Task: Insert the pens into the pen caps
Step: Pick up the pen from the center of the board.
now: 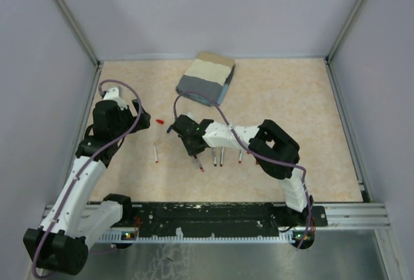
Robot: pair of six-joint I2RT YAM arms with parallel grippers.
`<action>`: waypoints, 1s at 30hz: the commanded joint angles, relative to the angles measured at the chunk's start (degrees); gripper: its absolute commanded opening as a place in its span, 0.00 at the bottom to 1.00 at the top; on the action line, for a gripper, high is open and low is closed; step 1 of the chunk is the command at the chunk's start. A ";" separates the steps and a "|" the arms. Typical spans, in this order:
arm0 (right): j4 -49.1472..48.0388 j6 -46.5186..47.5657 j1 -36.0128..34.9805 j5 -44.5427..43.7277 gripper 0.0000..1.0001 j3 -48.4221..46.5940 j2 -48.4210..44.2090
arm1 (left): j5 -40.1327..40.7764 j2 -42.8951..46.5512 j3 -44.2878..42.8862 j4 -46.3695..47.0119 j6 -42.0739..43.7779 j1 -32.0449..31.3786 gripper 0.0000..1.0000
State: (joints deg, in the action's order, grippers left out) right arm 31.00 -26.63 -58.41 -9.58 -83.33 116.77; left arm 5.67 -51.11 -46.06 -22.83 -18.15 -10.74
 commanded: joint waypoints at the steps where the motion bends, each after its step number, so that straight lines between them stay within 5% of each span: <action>1: 0.51 -0.62 -0.54 -4.97 0.05 0.90 -3.76 | -3.54 1.32 0.44 2.29 0.72 0.72 0.95; 15: -18.96 -9.52 8.32 2.03 0.04 22.37 -30.44 | -23.23 3.98 5.71 12.65 -6.41 -0.30 1.00; 22: -31.38 -18.11 14.00 7.90 0.04 33.05 -41.45 | -30.33 3.08 11.08 24.56 -12.77 -8.14 0.96; 30: -36.60 -21.91 14.07 7.50 0.04 35.95 -46.14 | -29.43 -1.32 14.15 35.39 -17.08 -19.18 0.89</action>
State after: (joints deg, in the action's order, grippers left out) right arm 2.09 -45.25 -44.45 -2.28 -48.10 74.19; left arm -22.65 -50.83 -33.41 3.77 -32.12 -26.65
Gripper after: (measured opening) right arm 0.086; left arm 0.905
